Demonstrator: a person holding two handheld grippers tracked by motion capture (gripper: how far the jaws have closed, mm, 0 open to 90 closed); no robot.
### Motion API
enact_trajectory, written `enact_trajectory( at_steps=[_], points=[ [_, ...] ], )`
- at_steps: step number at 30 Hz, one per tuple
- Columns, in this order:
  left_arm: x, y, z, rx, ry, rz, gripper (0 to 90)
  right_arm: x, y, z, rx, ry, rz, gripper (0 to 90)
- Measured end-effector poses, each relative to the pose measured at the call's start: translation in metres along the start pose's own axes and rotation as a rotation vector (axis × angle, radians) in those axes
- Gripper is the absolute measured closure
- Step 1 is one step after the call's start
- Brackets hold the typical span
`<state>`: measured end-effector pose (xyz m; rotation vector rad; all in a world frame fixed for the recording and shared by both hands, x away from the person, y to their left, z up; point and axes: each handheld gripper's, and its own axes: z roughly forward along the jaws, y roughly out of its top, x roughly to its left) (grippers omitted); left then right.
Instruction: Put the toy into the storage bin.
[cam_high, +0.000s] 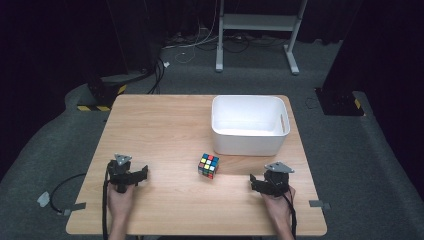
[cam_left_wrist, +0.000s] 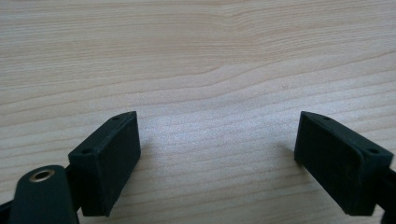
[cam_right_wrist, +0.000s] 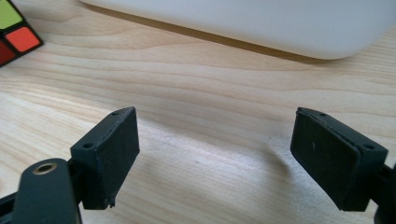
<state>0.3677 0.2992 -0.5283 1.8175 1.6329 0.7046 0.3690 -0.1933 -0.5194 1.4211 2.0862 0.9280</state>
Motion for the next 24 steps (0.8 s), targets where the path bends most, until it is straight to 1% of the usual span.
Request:
enact_trajectory(
  at_steps=[5,14,16,18,20,24],
  points=[
    [0.000,0.000,0.000,-0.004,-0.001,-0.002,14.5,0.006,-0.001,-0.002,-0.002,0.018,-0.021,15.4],
    [0.000,0.000,0.000,-0.002,0.000,-0.002,14.5,0.013,-0.002,-0.004,0.004,0.048,-0.030,14.2],
    [0.000,0.000,0.000,-0.001,-0.001,-0.001,14.5,0.016,-0.001,-0.005,-0.009,0.063,-0.039,13.9],
    [0.000,0.000,0.000,-0.002,0.000,-0.002,14.5,0.016,-0.001,-0.005,-0.011,0.068,-0.044,13.8],
    [0.000,0.000,0.000,-0.001,0.001,0.000,14.5,0.018,-0.002,-0.005,-0.012,0.080,-0.039,13.6],
    [0.000,0.000,0.000,-0.002,0.001,-0.003,14.5,0.019,-0.001,-0.006,-0.013,0.116,-0.058,13.4]
  ],
)
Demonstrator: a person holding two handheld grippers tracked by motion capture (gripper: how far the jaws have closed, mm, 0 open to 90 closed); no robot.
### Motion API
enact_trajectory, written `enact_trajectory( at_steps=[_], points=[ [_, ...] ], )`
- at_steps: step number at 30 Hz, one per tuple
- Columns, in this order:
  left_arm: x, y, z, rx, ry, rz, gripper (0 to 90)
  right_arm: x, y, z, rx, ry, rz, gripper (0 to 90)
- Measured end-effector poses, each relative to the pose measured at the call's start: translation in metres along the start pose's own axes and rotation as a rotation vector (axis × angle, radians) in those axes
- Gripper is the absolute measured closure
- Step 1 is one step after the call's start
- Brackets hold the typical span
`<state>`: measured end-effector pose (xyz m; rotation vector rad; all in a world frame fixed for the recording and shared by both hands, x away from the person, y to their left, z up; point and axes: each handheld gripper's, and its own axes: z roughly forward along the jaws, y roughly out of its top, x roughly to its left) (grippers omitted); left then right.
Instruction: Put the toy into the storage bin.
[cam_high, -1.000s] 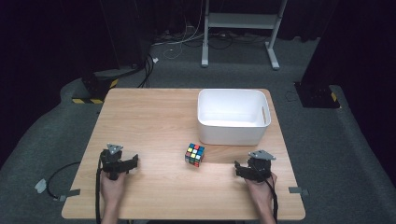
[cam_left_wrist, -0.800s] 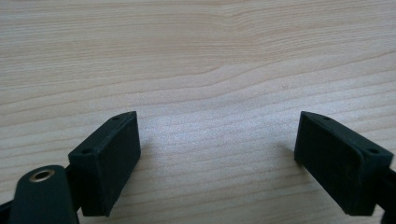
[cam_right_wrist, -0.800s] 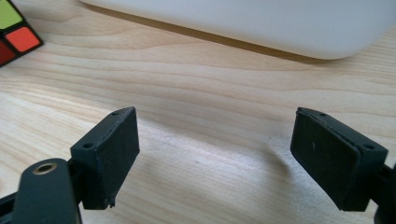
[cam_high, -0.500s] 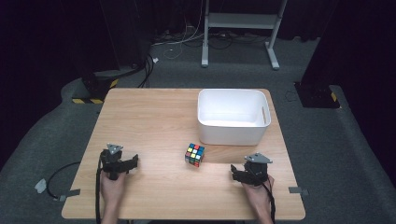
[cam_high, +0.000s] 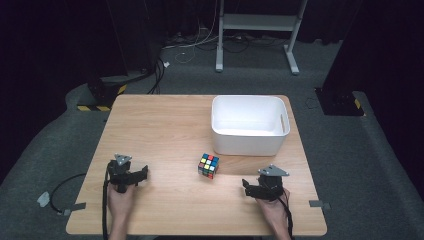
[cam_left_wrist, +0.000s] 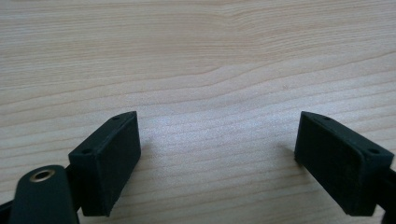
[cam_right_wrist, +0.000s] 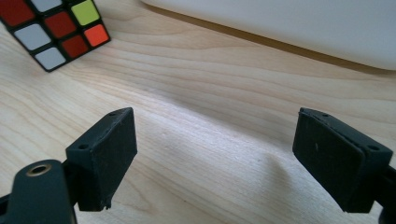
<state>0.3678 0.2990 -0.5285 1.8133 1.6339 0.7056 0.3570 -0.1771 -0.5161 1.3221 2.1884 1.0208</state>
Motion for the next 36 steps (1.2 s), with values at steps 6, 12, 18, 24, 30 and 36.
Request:
enact_trajectory(
  at_steps=[6,12,18,24,30,36],
  points=[
    [0.000,0.000,0.000,-0.002,-0.001,0.000,14.5,0.006,0.004,0.001,-0.012,0.040,-0.018,12.9],
    [0.000,0.000,0.000,-0.002,-0.001,0.000,14.5,0.016,0.012,0.005,-0.022,0.080,-0.046,12.9],
    [0.000,0.000,0.000,0.000,0.000,-0.001,14.5,0.023,0.020,0.008,-0.026,0.115,-0.070,12.9],
    [0.000,0.000,0.000,0.000,0.000,0.000,14.5,0.031,0.027,0.015,-0.016,0.149,-0.101,12.3],
    [0.000,0.000,0.000,0.000,0.000,-0.001,14.5,0.037,0.032,0.018,-0.020,0.173,-0.118,10.7],
    [0.000,0.000,0.000,0.000,0.000,-0.001,14.5,0.040,0.040,0.019,-0.058,0.203,-0.124,9.8]
  ],
)
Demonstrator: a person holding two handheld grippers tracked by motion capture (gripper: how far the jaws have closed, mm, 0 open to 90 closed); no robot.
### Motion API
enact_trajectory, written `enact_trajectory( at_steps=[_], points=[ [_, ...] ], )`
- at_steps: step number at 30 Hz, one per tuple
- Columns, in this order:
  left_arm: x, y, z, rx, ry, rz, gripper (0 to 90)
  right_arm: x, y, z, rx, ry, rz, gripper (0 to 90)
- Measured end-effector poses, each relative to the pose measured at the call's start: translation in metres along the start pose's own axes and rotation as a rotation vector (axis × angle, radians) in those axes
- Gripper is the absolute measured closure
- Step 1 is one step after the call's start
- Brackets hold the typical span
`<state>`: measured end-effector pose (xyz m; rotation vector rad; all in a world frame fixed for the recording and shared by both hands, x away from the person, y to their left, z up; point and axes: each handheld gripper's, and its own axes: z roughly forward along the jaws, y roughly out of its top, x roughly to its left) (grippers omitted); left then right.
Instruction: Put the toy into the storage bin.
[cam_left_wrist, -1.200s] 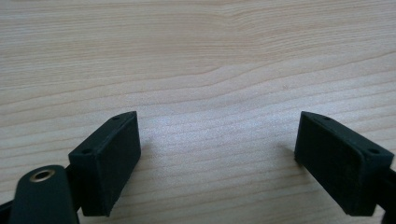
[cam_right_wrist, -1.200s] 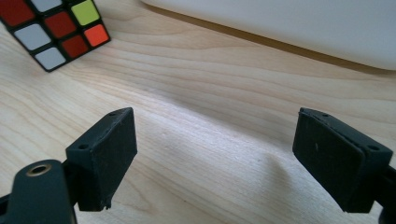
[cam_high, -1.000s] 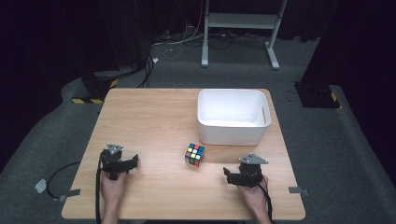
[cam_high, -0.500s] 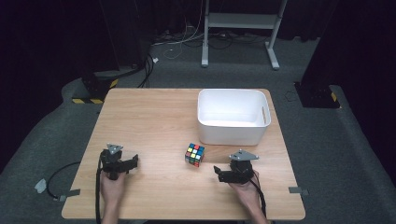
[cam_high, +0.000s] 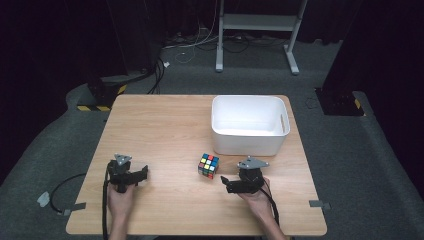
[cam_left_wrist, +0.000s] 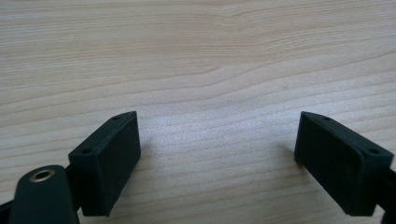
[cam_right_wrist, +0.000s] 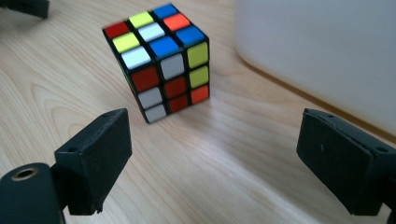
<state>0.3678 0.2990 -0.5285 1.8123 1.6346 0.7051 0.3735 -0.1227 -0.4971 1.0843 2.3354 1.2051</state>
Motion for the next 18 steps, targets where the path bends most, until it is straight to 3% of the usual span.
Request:
enact_trajectory(
  at_steps=[18],
  points=[
    [0.000,0.000,0.000,0.000,0.000,0.001,14.5,0.014,0.021,0.015,-0.024,0.068,-0.028,9.3]
  ],
)
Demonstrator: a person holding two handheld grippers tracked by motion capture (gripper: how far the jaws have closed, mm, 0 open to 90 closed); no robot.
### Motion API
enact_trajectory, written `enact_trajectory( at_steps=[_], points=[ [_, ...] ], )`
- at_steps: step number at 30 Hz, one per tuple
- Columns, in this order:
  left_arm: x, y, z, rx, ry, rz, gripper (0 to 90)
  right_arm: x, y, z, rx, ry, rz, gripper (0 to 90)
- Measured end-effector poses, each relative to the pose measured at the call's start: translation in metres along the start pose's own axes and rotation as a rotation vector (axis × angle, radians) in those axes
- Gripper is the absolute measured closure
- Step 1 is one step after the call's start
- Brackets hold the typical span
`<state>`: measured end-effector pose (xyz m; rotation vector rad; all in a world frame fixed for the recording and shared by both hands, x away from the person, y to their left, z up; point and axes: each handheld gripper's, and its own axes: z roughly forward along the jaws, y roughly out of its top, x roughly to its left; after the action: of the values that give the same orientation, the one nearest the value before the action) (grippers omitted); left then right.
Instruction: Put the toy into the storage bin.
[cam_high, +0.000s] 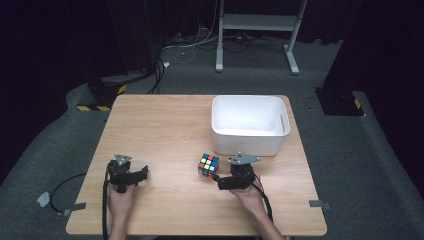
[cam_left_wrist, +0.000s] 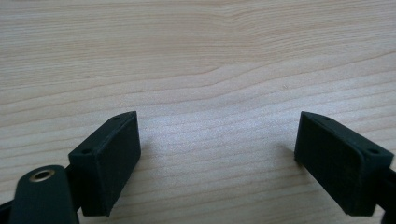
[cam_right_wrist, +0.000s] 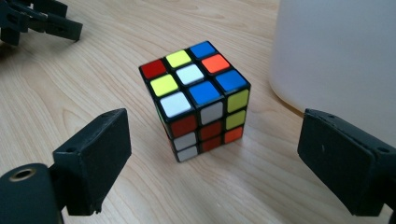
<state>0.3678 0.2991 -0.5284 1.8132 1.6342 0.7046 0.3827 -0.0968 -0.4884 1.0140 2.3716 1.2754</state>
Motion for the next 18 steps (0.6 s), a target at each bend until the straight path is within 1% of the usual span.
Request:
enact_trajectory(
  at_steps=[6,10,14,18],
  points=[
    [0.000,0.000,0.000,0.000,0.000,0.000,14.5,0.003,0.009,0.005,-0.017,0.017,-0.009,9.3],
    [0.000,0.000,0.000,-0.002,0.000,-0.001,14.5,0.006,0.013,0.009,-0.018,0.028,-0.012,9.3],
    [0.000,0.000,0.000,0.001,0.000,0.001,14.5,0.008,0.015,0.013,-0.016,0.032,-0.016,9.3],
    [0.000,0.000,0.000,0.000,0.000,0.000,14.5,0.010,0.021,0.018,-0.016,0.032,-0.032,9.3]
  ],
)
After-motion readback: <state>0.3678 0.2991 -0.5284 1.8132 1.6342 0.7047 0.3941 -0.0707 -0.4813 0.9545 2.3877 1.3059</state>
